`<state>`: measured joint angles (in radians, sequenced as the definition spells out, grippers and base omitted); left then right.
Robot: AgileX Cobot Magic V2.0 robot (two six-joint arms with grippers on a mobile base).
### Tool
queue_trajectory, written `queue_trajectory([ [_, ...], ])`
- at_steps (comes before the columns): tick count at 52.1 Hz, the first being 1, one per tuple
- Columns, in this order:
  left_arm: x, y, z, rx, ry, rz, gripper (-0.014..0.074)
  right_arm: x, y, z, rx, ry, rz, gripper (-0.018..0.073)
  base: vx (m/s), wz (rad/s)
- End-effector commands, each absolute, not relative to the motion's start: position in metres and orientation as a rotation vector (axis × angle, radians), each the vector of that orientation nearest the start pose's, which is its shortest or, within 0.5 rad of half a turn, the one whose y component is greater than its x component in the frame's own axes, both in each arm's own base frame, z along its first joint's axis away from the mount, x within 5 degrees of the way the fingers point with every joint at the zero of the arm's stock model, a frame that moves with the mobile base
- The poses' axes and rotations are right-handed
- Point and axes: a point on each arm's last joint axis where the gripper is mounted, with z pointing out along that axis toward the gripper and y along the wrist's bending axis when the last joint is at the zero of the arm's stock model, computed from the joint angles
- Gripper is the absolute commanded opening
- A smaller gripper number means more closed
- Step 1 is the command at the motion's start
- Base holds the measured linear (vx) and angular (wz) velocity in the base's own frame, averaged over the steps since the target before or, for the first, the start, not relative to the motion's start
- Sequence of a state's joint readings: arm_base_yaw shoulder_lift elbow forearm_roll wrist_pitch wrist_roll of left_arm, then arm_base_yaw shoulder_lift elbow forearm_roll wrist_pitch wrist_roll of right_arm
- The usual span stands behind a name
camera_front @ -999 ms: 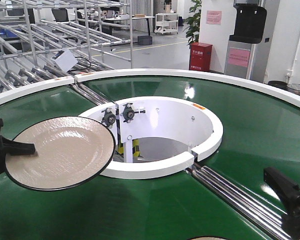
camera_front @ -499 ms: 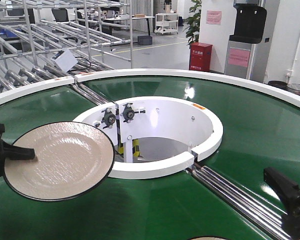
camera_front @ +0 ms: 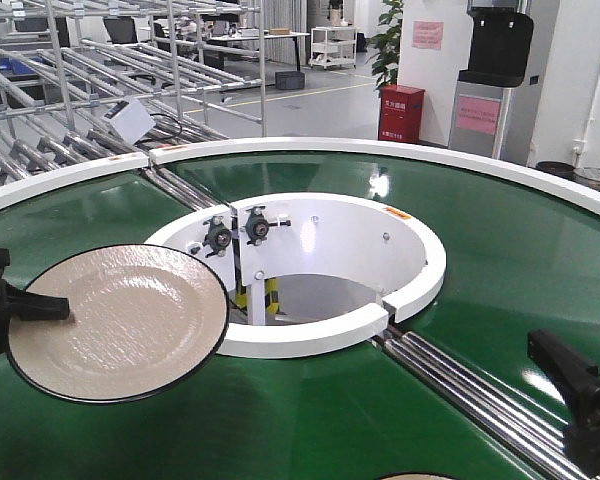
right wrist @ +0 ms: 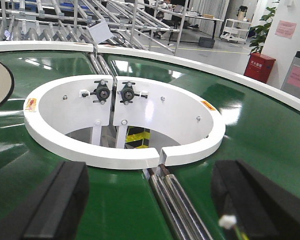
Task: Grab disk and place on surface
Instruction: 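Grip the plate rim with the left gripper and lift it upright, then grip a second cream plate rim with the right gripper and lift it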
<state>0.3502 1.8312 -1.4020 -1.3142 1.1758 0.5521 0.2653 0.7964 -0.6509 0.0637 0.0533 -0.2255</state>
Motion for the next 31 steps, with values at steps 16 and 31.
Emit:
queue_trajectory([
  [16,0.373,0.043,0.335,-0.29,2.027,-1.5,-0.0004,0.185,0.025,0.383,0.045,1.903,0.304,0.0527,0.0,0.0],
  [31,0.373,0.043,0.335,-0.285,2.027,-1.497,-0.0004,0.249,0.021,0.342,0.028,2.446,0.734,0.0523,0.0,0.0],
])
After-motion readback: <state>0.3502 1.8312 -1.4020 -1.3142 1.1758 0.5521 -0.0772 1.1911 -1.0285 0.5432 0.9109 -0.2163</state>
